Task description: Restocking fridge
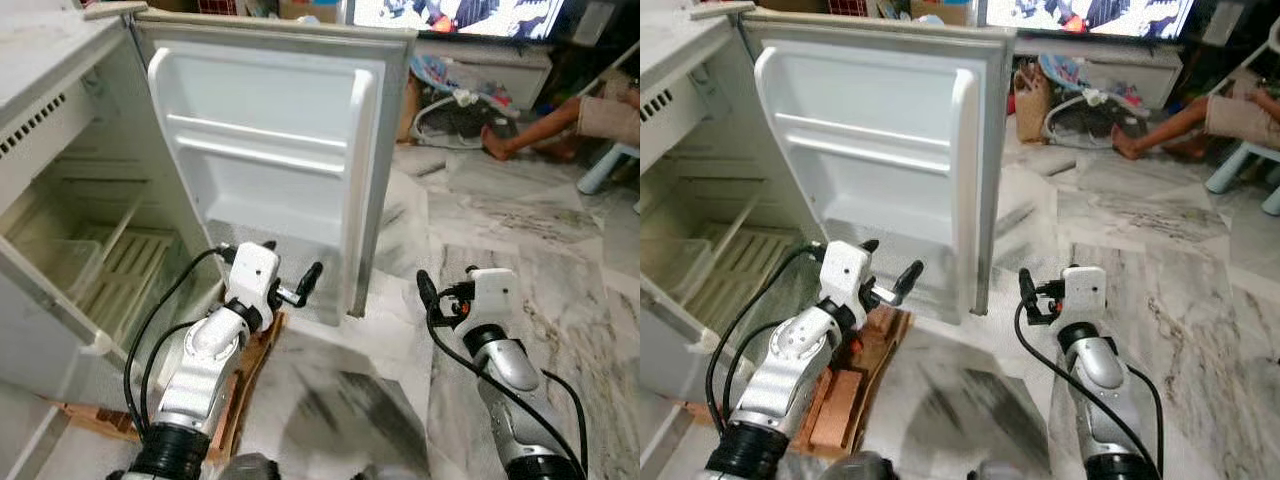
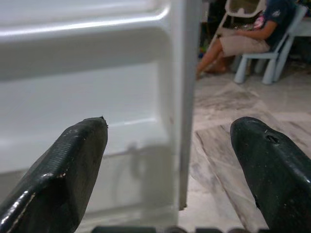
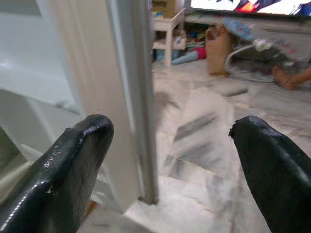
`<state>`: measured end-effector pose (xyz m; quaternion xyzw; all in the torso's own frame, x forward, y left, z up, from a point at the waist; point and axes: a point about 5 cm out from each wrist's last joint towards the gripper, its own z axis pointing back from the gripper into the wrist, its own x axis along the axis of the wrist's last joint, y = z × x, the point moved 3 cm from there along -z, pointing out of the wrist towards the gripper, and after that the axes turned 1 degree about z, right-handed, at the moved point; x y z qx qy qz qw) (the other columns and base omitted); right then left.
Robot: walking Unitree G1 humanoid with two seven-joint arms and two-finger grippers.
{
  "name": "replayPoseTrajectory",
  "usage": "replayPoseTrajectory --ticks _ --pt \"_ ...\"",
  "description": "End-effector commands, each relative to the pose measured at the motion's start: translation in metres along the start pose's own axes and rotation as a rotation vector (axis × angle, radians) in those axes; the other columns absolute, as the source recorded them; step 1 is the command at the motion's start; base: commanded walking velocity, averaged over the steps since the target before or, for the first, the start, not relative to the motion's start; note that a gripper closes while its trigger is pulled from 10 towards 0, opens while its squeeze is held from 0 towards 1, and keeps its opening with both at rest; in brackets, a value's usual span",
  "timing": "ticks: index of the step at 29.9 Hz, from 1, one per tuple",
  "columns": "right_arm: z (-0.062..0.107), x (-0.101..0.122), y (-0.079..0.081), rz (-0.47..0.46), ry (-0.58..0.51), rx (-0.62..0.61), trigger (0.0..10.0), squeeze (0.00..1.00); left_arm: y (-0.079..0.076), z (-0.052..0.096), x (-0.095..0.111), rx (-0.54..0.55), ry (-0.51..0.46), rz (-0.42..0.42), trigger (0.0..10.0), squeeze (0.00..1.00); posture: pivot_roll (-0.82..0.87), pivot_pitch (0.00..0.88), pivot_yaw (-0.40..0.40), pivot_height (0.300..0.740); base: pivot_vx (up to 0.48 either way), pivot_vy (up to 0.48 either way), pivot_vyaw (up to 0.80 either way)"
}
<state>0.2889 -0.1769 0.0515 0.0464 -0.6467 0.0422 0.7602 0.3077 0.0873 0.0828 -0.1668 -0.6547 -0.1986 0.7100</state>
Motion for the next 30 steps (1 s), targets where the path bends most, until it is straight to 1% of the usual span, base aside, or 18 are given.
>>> replayPoseTrajectory --ticks 1,3,5,7,8,10,14,16,20,23,27,28,29,30 --pt "-0.001 0.002 0.0 0.005 -0.007 -0.003 10.0 0.0 -0.001 -0.01 0.003 -0.018 0.002 -0.024 10.0 0.0 -0.07 0.031 0.007 0.74 0.439 0.0 0.0" --pt "-0.001 0.002 0.0 0.005 -0.007 -0.004 10.0 0.0 -0.002 -0.011 0.004 -0.022 0.001 -0.024 10.0 0.0 -0.07 0.031 0.007 0.74 0.439 0.0 0.0" --pt "-0.001 0.002 -0.001 0.007 -0.01 -0.009 10.0 0.0 -0.006 -0.023 0.009 -0.05 -0.009 -0.041 10.0 0.0 -0.07 0.026 0.009 0.74 0.439 0.0 0.0" --pt "-0.001 0.002 -0.001 0.009 -0.011 -0.012 10.0 0.0 -0.008 -0.028 0.012 -0.059 -0.014 -0.046 10.0 0.0 -0.07 0.024 0.01 0.74 0.441 0.0 0.0" --pt "-0.001 0.002 -0.001 0.009 -0.014 -0.015 10.0 0.0 -0.011 -0.034 0.015 -0.074 -0.019 -0.052 10.0 0.0 -0.08 0.023 0.01 0.74 0.45 0.0 0.0" --pt "-0.001 0.003 -0.001 0.01 -0.015 -0.017 10.0 0.0 -0.012 -0.038 0.017 -0.082 -0.021 -0.057 10.0 0.0 -0.08 0.022 0.011 0.74 0.45 0.0 0.0" --pt "-0.001 0.003 -0.001 0.011 -0.018 -0.021 10.0 0.0 -0.016 -0.051 0.022 -0.094 -0.028 -0.072 10.0 0.0 -0.08 0.021 0.012 0.74 0.45 0.0 0.0" --pt "-0.001 0.003 -0.001 0.013 -0.019 -0.025 10.0 0.0 -0.017 -0.061 0.028 -0.097 -0.037 -0.084 10.0 0.0 -0.09 0.021 0.013 0.74 0.45 0.0 0.0" --pt "-0.001 0.003 -0.002 0.014 -0.02 -0.028 10.0 0.0 -0.017 -0.067 0.033 -0.099 -0.045 -0.092 10.0 0.0 -0.09 0.021 0.013 0.74 0.45 0.0 0.0" --pt "0.0 0.002 -0.003 0.017 -0.022 -0.039 10.0 0.0 -0.012 -0.065 0.037 -0.097 -0.062 -0.099 10.0 0.0 -0.1 0.021 0.022 0.74 0.453 0.0 0.0" --pt "0.001 0.002 -0.003 0.013 -0.024 -0.041 10.0 0.0 -0.005 -0.055 0.03 -0.085 -0.06 -0.101 10.0 0.0 -0.09 0.023 0.026 0.74 0.453 0.0 0.0" --pt "0.001 0.002 -0.003 0.011 -0.025 -0.041 10.0 0.0 -0.002 -0.049 0.026 -0.075 -0.055 -0.101 10.0 0.0 -0.09 0.024 0.027 0.74 0.446 0.0 0.0" --pt "0.001 0.002 -0.003 0.011 -0.025 -0.041 10.0 0.0 -0.002 -0.049 0.026 -0.075 -0.055 -0.101 10.0 0.0 -0.09 0.024 0.027 0.74 0.446 0.0 0.0" --pt "0.001 0.003 -0.003 0.007 -0.03 -0.042 10.0 0.0 0.003 -0.037 0.019 -0.058 -0.046 -0.102 10.0 0.0 -0.08 0.028 0.028 0.74 0.446 0.0 0.0"
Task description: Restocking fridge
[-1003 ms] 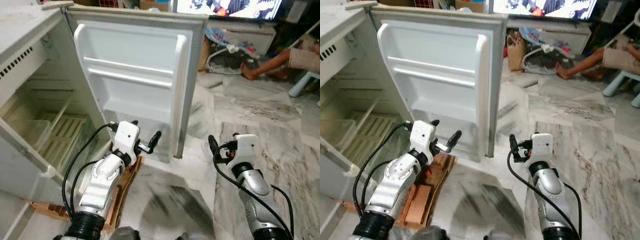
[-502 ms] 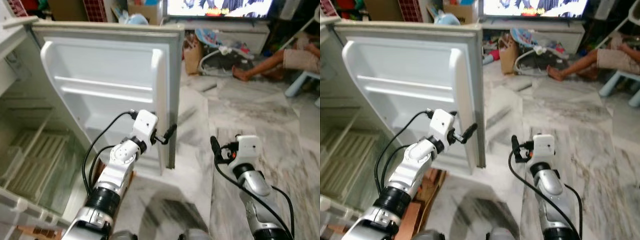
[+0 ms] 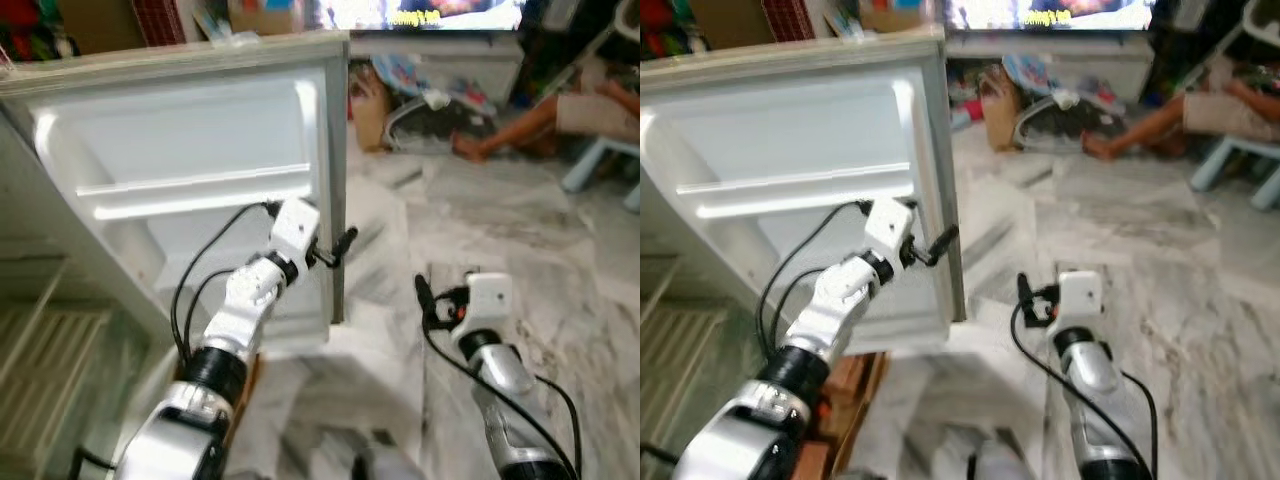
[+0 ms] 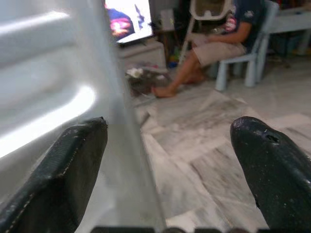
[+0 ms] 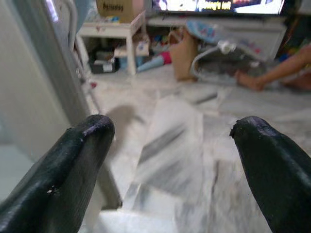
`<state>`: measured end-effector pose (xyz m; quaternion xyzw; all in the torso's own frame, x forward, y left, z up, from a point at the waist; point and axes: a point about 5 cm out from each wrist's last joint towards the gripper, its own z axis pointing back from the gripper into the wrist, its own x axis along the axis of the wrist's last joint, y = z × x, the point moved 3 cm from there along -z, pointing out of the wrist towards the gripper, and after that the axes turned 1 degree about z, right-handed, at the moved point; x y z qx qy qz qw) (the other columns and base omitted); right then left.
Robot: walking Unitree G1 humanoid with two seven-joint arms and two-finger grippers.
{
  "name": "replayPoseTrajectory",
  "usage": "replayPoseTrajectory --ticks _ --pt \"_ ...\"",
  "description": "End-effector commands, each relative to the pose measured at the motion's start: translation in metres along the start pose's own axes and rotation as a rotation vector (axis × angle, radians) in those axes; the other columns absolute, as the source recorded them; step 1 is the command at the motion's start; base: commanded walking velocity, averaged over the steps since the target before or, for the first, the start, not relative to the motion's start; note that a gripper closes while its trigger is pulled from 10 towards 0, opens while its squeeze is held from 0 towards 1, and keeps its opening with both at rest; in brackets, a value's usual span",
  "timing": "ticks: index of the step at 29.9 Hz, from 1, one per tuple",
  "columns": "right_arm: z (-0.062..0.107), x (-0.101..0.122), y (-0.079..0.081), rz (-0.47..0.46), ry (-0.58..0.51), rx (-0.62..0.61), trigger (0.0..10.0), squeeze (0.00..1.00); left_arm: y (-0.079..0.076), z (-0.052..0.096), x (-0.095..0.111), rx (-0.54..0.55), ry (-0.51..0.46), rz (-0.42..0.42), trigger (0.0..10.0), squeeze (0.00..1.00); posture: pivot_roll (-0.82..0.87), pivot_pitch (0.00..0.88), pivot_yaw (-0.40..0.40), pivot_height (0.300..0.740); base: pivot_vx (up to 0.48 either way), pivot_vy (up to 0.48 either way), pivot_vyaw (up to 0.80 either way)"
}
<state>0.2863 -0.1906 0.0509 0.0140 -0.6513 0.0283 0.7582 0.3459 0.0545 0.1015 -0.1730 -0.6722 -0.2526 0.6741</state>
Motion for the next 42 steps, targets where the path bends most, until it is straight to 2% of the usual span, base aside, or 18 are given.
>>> replayPoseTrajectory --ticks 1,4,7,12,21,25,31,38,42 --pt "-0.003 0.004 0.01 -0.017 -0.023 0.024 10.0 0.0 0.012 0.016 -0.007 0.031 0.015 -0.015 10.0 0.0 -0.08 0.028 0.028 0.74 0.446 0.0 0.0" --pt "-0.004 0.005 0.011 -0.025 -0.025 0.033 10.0 0.0 0.017 0.037 -0.018 0.076 0.042 -0.003 10.0 0.0 -0.05 0.037 0.027 0.74 0.439 0.0 0.0" --pt "-0.006 0.008 0.015 -0.033 -0.039 0.064 10.0 0.0 0.017 0.049 -0.024 0.097 0.063 0.003 10.0 0.0 -0.02 0.043 0.028 0.74 0.43 0.0 0.0" --pt "-0.01 0.013 0.018 -0.04 -0.051 0.065 10.0 0.0 0.017 0.059 -0.018 0.113 0.058 -0.029 10.0 0.0 -0.01 0.052 0.031 0.74 0.431 0.0 0.0" --pt "-0.014 0.017 0.023 -0.041 -0.063 0.069 10.0 0.0 0.018 0.075 -0.024 0.137 0.112 -0.016 10.0 0.0 -0.02 0.051 0.035 0.74 0.341 -0.145 -0.8" --pt "-0.013 0.016 0.025 -0.045 -0.061 0.072 10.0 0.0 0.019 0.079 -0.024 0.145 0.111 -0.001 10.0 0.0 -0.03 0.044 0.035 0.74 0.0 0.0 -0.8" --pt "-0.012 0.014 0.025 -0.062 -0.053 0.072 10.0 0.0 0.009 0.084 -0.028 0.106 0.127 0.001 10.0 0.0 -0.05 0.024 0.038 0.74 0.0 0.0 -0.8" --pt "-0.017 0.018 0.024 -0.102 -0.062 0.062 10.0 0.0 0.007 0.075 -0.027 0.085 0.129 0.005 10.0 0.0 -0.06 0.007 0.033 0.74 0.0 -0.339 -0.8" --pt "-0.023 0.026 0.025 -0.09 -0.089 0.066 10.0 0.0 0.011 0.068 -0.022 0.089 0.113 -0.01 10.0 0.0 -0.06 0.0 0.026 0.74 0.0 -0.468 -0.8"
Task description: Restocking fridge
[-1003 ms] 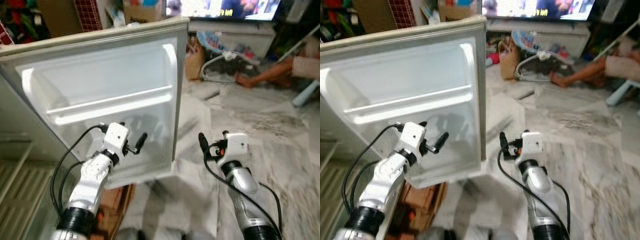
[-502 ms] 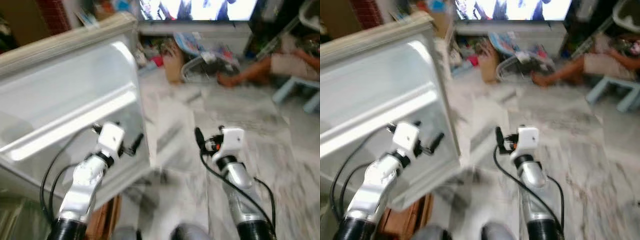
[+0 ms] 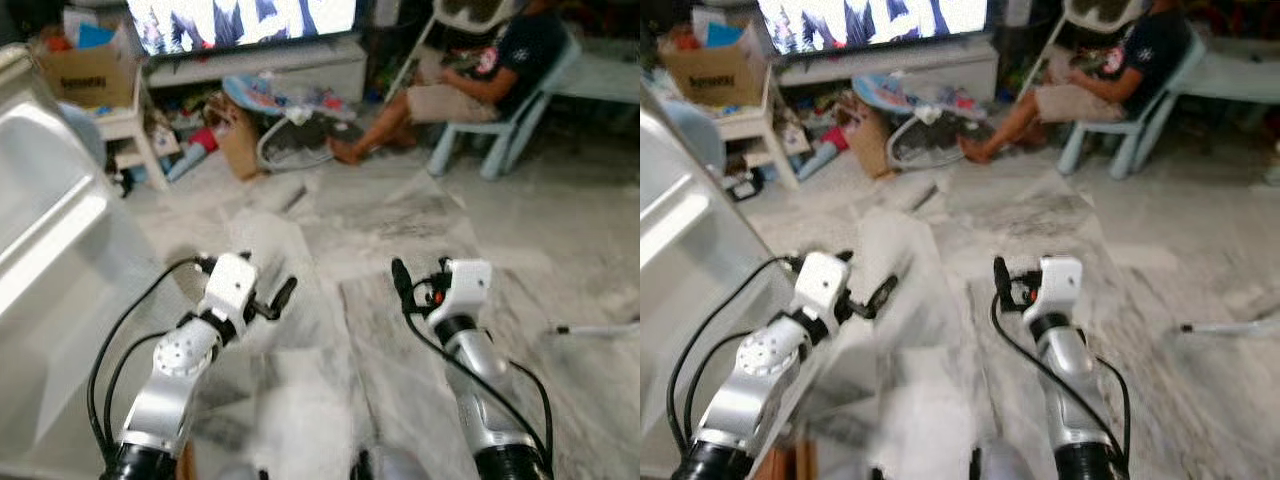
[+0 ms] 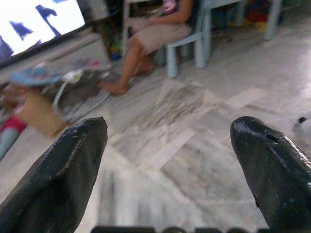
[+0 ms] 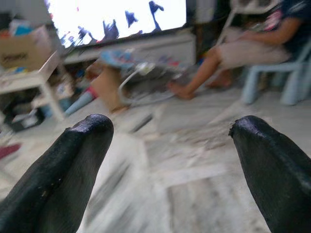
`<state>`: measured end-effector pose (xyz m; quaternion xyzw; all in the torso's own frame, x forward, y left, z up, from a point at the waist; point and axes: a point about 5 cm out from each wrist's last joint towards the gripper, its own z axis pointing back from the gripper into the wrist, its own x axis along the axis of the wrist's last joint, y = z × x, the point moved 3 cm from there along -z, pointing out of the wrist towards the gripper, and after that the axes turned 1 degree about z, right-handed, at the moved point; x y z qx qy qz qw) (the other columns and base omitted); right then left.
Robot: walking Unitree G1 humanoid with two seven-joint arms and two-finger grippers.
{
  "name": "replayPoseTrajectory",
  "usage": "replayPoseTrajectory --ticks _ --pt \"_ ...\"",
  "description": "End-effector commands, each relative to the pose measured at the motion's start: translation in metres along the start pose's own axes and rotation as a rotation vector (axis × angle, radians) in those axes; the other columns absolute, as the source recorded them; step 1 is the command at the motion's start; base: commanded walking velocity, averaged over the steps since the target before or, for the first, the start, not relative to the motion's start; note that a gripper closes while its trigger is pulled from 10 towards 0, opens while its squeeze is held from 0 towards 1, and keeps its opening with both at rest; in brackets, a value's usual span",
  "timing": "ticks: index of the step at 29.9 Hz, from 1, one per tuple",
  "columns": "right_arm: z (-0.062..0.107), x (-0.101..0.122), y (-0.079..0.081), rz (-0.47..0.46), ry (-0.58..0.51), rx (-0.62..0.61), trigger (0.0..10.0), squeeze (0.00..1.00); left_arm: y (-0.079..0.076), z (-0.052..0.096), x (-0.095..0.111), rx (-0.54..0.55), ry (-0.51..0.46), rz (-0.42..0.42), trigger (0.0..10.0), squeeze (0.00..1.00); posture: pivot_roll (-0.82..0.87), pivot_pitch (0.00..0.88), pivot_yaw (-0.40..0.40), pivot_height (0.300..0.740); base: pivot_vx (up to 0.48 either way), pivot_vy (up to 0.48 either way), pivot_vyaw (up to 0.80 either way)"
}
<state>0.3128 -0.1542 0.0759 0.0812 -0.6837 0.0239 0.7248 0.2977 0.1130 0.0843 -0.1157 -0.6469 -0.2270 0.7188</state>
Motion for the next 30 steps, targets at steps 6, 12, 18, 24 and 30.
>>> replayPoseTrajectory --ticks 6,12,18,24,30 --pt "-0.001 0.007 -0.009 0.009 -0.032 -0.025 10.0 0.0 0.001 -0.012 0.011 0.004 -0.033 -0.012 10.0 0.0 -0.07 0.0 0.022 0.74 0.0 -0.46 -0.67" --pt "-0.002 0.017 -0.013 0.001 -0.045 -0.064 10.0 0.0 0.005 -0.017 0.013 0.009 -0.04 -0.025 10.0 0.0 -0.11 0.008 0.037 0.74 0.256 -0.375 0.0" --pt "-0.007 0.022 -0.009 -0.035 -0.056 -0.041 10.0 0.0 0.011 -0.019 0.014 0.047 -0.047 -0.033 10.0 0.0 -0.09 0.005 0.031 0.74 0.402 -0.223 0.0" --pt "-0.006 0.02 -0.007 -0.051 -0.048 -0.059 10.0 0.0 0.015 -0.017 0.011 0.065 -0.041 -0.011 10.0 0.0 -0.09 0.014 0.041 0.74 0.462 0.0 0.0" --pt "-0.004 0.023 -0.005 0.048 -0.057 -0.087 10.0 0.0 0.013 -0.02 0.011 0.066 -0.05 -0.013 10.0 0.0 -0.12 0.034 0.054 0.74 0.48 0.0 0.0"
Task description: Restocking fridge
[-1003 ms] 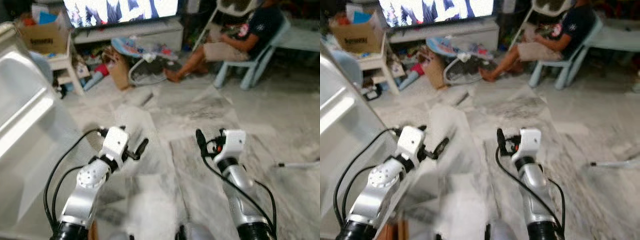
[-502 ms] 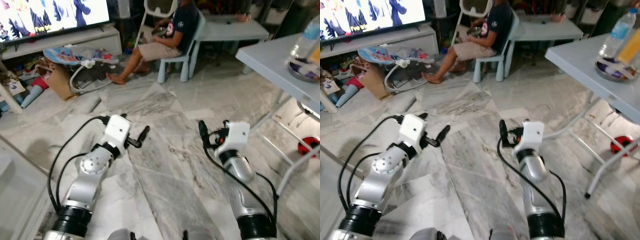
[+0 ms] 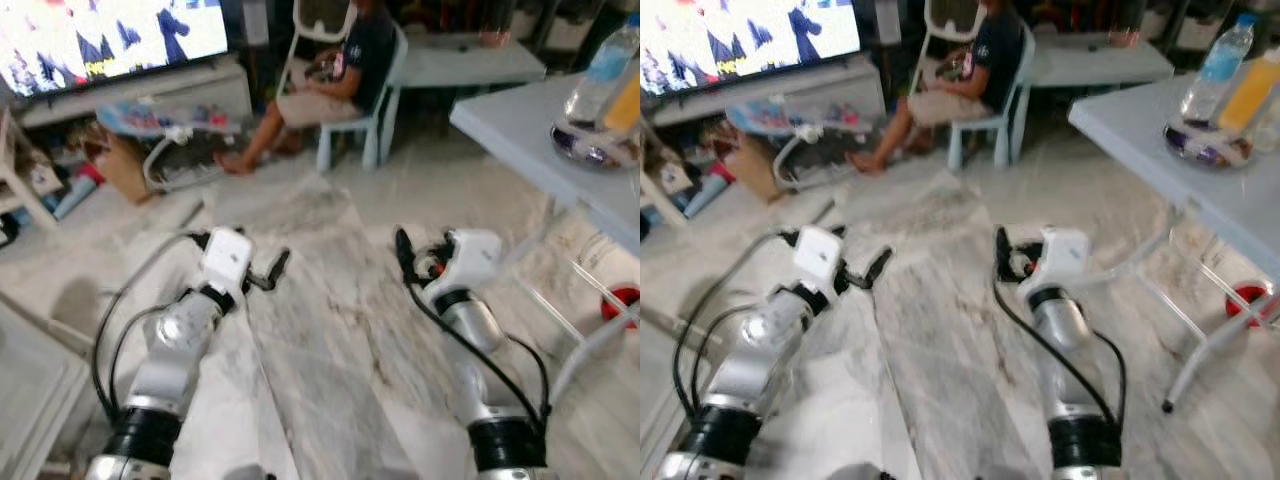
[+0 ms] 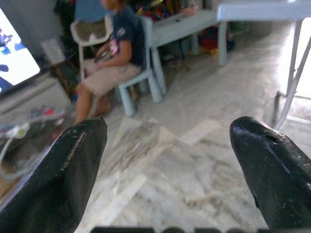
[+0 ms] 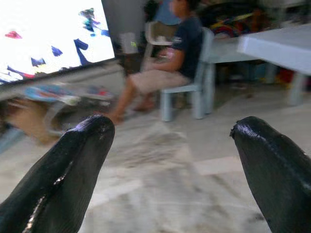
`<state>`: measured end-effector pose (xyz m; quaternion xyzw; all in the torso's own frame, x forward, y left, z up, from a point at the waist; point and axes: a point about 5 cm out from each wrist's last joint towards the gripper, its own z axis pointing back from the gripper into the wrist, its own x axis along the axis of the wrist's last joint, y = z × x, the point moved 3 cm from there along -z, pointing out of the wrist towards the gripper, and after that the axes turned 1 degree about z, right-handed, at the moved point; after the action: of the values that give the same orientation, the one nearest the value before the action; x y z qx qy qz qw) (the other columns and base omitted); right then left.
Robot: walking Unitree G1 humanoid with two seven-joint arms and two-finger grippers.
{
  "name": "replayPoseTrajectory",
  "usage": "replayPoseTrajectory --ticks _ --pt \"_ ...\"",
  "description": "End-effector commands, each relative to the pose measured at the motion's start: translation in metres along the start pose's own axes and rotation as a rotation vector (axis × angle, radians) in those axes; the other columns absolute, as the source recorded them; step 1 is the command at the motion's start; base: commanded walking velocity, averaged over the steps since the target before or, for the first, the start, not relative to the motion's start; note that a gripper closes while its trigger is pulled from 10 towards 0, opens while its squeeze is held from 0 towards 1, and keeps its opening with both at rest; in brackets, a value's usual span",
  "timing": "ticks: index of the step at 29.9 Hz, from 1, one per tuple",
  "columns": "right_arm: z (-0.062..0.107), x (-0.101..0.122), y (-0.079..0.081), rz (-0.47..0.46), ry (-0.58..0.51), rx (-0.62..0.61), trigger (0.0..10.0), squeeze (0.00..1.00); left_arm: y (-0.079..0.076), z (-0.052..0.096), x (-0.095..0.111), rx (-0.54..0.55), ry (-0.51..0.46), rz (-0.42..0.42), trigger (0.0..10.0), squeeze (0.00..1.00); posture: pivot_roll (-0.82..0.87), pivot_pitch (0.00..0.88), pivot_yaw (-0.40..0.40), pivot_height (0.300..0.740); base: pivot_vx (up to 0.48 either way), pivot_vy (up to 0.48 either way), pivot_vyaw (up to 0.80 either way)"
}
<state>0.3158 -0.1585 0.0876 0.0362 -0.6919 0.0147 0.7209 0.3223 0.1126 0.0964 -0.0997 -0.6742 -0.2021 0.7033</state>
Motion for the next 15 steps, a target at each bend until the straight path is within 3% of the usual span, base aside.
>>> replayPoseTrajectory --ticks 1,3,4,9,15 --pt "-0.002 0.011 -0.001 -0.022 -0.041 -0.003 10.0 0.0 0.001 0.0 -0.002 0.003 0.007 -0.013 10.0 0.0 -0.12 0.034 0.054 0.74 0.48 0.0 0.0" --pt "-0.001 0.013 -0.006 0.016 -0.055 -0.033 10.0 0.0 0.002 0.001 -0.002 0.023 -0.002 -0.021 10.0 0.0 -0.12 0.038 0.057 0.74 0.48 0.0 0.0" --pt "0.002 0.011 -0.003 -0.023 -0.023 0.021 10.0 0.0 0.003 0.0 -0.002 0.039 -0.015 -0.019 10.0 0.0 -0.13 0.041 0.06 0.74 0.48 0.0 0.0" --pt "0.006 0.009 -0.005 -0.112 -0.024 0.002 10.0 0.0 0.009 -0.001 -0.003 0.087 -0.017 0.044 10.0 0.0 -0.13 0.045 0.059 0.74 0.48 0.0 0.0" --pt "0.004 0.003 -0.011 -0.041 0.023 -0.075 10.0 0.0 0.014 -0.002 -0.002 0.116 -0.027 0.037 10.0 0.0 -0.12 0.047 0.052 0.74 0.48 0.0 0.0"
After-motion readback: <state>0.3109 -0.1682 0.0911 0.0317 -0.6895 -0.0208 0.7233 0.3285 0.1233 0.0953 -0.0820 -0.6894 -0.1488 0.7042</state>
